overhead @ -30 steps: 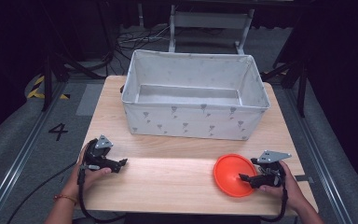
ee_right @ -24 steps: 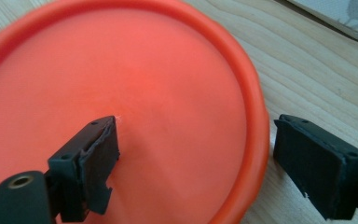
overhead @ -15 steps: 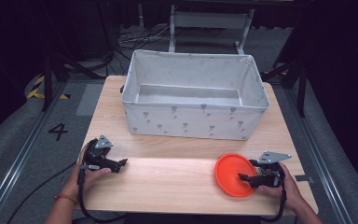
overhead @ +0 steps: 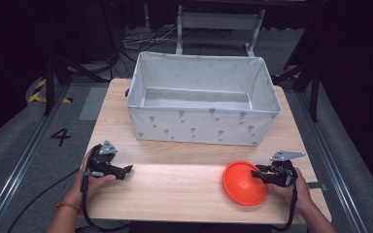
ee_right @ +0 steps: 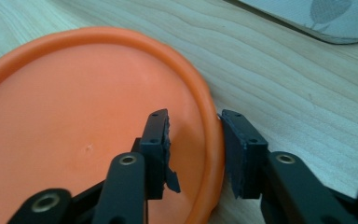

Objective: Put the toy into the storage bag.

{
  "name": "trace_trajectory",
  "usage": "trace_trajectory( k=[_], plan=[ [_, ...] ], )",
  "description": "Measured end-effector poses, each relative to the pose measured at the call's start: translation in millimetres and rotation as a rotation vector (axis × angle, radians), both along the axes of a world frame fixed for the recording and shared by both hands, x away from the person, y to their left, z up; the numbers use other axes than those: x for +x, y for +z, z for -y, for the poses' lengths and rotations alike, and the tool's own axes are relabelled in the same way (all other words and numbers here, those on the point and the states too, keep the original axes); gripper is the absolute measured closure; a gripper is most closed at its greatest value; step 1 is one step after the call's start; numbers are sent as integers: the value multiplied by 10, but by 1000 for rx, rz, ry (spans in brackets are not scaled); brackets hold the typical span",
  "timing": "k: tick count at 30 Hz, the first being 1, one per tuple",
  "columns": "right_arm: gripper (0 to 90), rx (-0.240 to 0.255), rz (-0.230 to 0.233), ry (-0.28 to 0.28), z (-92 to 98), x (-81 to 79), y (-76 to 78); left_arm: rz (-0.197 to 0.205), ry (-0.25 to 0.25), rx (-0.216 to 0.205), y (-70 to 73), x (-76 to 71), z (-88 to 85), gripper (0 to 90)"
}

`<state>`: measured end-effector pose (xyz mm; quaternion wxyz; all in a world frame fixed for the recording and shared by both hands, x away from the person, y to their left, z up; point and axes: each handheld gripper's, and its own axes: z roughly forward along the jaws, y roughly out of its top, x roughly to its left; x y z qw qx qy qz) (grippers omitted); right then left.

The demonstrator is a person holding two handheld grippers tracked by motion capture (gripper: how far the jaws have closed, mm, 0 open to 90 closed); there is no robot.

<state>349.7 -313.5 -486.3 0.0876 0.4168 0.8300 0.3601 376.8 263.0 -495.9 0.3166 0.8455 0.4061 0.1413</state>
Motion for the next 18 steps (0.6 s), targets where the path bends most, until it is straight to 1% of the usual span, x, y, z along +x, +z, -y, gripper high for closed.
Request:
trace_trajectory(
  k=[2, 4, 7, 10, 14, 17, 18],
  plan=[
    [670, 6, -13, -5, 2, 23, 4, -1, 1, 0, 0, -1, 0, 2],
    [686, 6, -8, -5, 2, 29, 13, 0, 0, 0, 0, 0, 0, 2],
    [720, 18, -14, -3, 16, 28, 42, 0, 0, 0, 0, 0, 0, 2],
    [743, 30, -8, 14, 43, 32, 87, 0, 0, 0, 0, 0, 0, 2],
    [748, 34, -9, 21, 46, 29, 118, 0, 0, 0, 0, 0, 0, 2],
    [733, 26, -12, 25, 46, 22, 112, 1, 0, 2, 1, 0, 0, 2],
    [701, 5, -8, 28, 34, 6, 90, 1, 0, 2, 1, 0, 0, 2]
  ],
)
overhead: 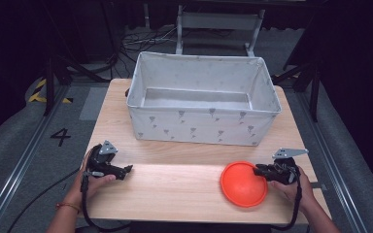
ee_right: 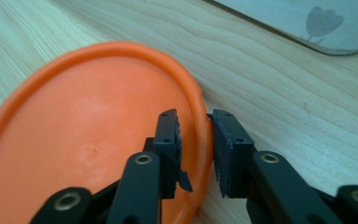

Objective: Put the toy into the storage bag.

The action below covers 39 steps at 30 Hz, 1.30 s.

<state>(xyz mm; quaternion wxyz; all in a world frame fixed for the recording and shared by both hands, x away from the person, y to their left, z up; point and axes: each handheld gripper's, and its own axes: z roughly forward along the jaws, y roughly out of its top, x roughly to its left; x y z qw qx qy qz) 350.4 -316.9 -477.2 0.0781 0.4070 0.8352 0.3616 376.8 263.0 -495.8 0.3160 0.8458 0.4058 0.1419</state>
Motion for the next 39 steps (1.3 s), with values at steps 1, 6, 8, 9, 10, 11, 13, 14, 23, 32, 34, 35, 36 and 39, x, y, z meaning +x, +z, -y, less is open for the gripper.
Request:
trace_trajectory(
  k=[1, 6, 8, 9, 10, 11, 13, 14, 23, 32, 34, 35, 36, 39],
  plan=[
    [701, 0, 0, 0, 0, 0, 0, 0, 0, 0, 0, 0, 0, 2],
    [574, -55, 10, 21, -61, -26, -52, 0, 0, 0, 0, 0, 0, 2],
    [441, -62, 14, 39, -98, -33, -68, -1, 0, -2, -1, 0, 1, 2],
    [364, -73, 24, 46, -119, -35, -74, -2, 1, -2, -1, -1, 1, 2],
    [311, -89, 37, 45, -144, -34, -87, -1, 0, -1, 0, 1, 0, 2],
    [283, -92, 40, 38, -155, -34, -94, -2, 1, -2, 0, -1, 0, 2],
    [236, -87, 25, 44, -178, -44, -97, 0, 0, -2, -1, 0, 0, 2],
    [230, -79, 20, 53, -188, -55, -94, -1, 1, -3, -1, 0, 1, 2],
    [333, -85, 29, 70, -257, -168, -87, 0, 0, -1, -1, 0, 0, 2],
    [712, 47, -1, -15, -90, -87, -39, -1, 0, -2, -1, 0, 0, 2],
    [745, 67, 7, -3, -65, -90, 13, -2, 0, -2, 0, 0, 0, 2],
    [755, 70, 13, 1, -63, -93, 36, -1, -1, -1, -1, 0, -1, 2],
    [763, 69, 20, 4, -68, -99, 57, 0, 0, -1, -1, 0, 0, 2],
    [790, 91, 36, 23, -77, -121, 141, 3, -1, 3, 1, 2, -2, 3]
  ],
)
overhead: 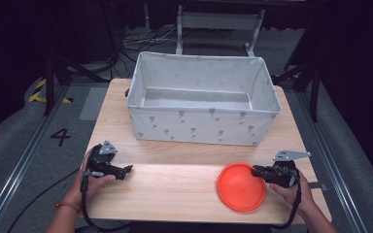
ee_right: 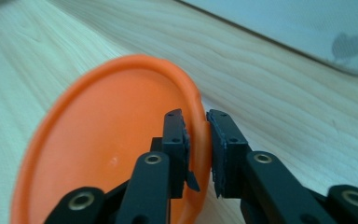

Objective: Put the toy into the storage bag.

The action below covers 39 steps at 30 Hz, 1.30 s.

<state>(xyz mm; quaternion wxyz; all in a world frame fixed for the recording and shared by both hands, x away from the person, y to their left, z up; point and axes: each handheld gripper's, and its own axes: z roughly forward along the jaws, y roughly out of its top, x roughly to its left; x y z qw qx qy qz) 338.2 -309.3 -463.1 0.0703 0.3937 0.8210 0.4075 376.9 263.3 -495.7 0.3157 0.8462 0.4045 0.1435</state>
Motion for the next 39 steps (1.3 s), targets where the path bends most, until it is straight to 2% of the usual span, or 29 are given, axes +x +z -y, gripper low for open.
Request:
trace_trajectory(
  k=[5, 7, 12, 17, 23, 29, 34, 39],
  plan=[
    [821, -7, 61, 53, -82, -54, 241, 1, 1, 0, 0, -2, 0, 5],
    [821, -16, 71, 62, -106, -60, 276, 3, 2, -1, -2, -3, 1, 5],
    [822, -104, 134, 118, -292, -92, 470, 1, 5, -2, -2, -6, 1, 5],
    [822, -154, 195, 170, -382, -134, 643, 1, 5, -2, -2, -7, 2, 5],
    [824, -188, 249, 176, -389, -152, 816, 2, 4, -1, -2, -8, -1, 6],
    [825, -225, 281, 186, -411, -158, 948, 1, 5, -2, -2, -8, 0, 5],
    [825, -229, 287, 179, -396, -139, 997, 2, 5, -2, -2, -8, 0, 5],
    [826, -229, 309, 177, -367, -164, 1113, 1, 6, -2, -2, -9, 0, 5]
  ],
)
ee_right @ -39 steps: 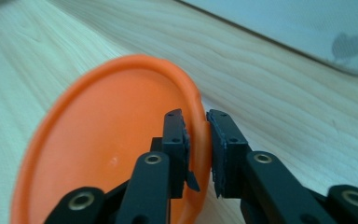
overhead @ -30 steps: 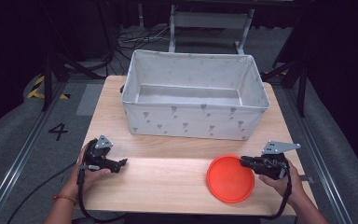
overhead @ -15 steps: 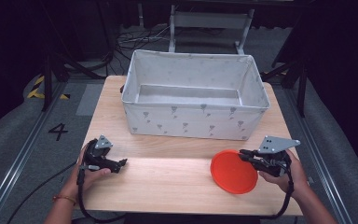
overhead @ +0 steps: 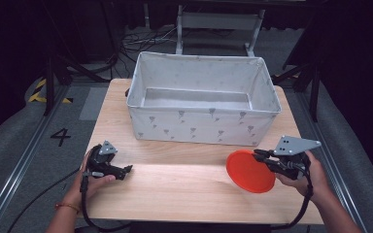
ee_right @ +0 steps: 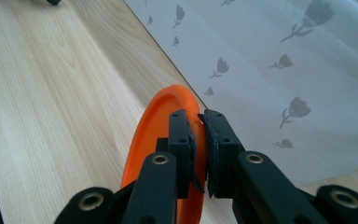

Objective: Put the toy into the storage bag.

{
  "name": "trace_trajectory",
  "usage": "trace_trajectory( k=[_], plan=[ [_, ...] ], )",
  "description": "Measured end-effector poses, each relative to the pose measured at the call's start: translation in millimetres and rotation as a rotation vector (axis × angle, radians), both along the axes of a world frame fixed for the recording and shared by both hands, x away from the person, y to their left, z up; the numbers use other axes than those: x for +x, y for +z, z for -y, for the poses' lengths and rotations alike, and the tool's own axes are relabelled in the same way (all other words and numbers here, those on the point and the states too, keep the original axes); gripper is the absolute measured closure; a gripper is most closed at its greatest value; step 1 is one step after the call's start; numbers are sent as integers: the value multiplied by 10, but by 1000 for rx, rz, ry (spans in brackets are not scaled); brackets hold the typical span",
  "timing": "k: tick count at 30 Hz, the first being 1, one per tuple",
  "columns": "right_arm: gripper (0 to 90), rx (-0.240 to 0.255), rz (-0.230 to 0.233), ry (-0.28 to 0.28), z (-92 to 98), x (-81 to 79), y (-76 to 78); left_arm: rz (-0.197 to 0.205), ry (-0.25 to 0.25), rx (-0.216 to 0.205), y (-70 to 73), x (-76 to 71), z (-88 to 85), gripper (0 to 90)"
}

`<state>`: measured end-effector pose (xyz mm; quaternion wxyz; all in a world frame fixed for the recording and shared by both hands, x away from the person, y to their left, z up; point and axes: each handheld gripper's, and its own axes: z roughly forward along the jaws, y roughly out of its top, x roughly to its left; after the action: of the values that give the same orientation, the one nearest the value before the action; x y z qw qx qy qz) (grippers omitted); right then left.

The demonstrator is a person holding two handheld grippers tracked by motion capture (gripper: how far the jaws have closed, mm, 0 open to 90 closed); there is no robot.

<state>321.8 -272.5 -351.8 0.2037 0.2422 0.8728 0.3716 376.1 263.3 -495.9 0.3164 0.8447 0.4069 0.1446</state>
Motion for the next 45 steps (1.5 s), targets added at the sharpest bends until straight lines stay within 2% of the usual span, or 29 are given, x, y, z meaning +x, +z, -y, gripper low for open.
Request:
trace_trajectory(
  k=[11, 13, 20, 22, 25, 26, 28, 29, 31, 33, 34, 35, 37, 39, 42, 45],
  plan=[
    [826, 21, 52, 32, 47, -81, 423, 3, -1, 2, 0, 2, -1, 5],
    [826, 19, 57, 33, 52, -89, 465, 3, 0, 2, 0, 2, -1, 5],
    [825, 30, 94, 27, 115, -110, 768, -1, 0, -1, -1, -1, 0, 5],
    [825, 30, 99, 28, 118, -106, 802, 0, 0, 0, 0, 0, 0, 5],
    [826, 30, 112, 29, 130, -81, 950, 3, 0, 3, 0, 2, -1, 5],
    [826, 30, 112, 29, 130, -81, 950, 3, -1, 2, 0, 2, -1, 5],
    [825, 25, 122, 30, 130, -54, 1070, 3, -1, 2, 0, 2, -1, 5],
    [825, 25, 122, 30, 130, -54, 1070, 3, -1, 2, 0, 2, -1, 5],
    [826, 20, 134, 31, 127, -22, 1218, 3, -1, 2, 0, 2, -1, 5],
    [825, 16, 138, 33, 125, -13, 1259, 3, -1, 2, 0, 2, -1, 5],
    [826, 14, 142, 34, 123, 1, 1314, 3, -1, 2, 0, 2, -1, 5],
    [826, 11, 155, 36, 112, 32, 1431, 3, -1, 2, 0, 2, -1, 5],
    [826, 9, 169, 35, 100, 65, 1526, 0, 0, 0, 0, 0, 0, 5],
    [826, 10, 172, 35, 97, 81, 1558, 3, 0, 2, 0, 2, -1, 5],
    [826, 21, 173, 38, 76, 209, 1708, 0, 0, 0, -1, 0, 0, 5],
    [826, 22, 177, 29, 64, 293, 1772, 3, -1, 2, 0, 2, -2, 5]
  ],
)
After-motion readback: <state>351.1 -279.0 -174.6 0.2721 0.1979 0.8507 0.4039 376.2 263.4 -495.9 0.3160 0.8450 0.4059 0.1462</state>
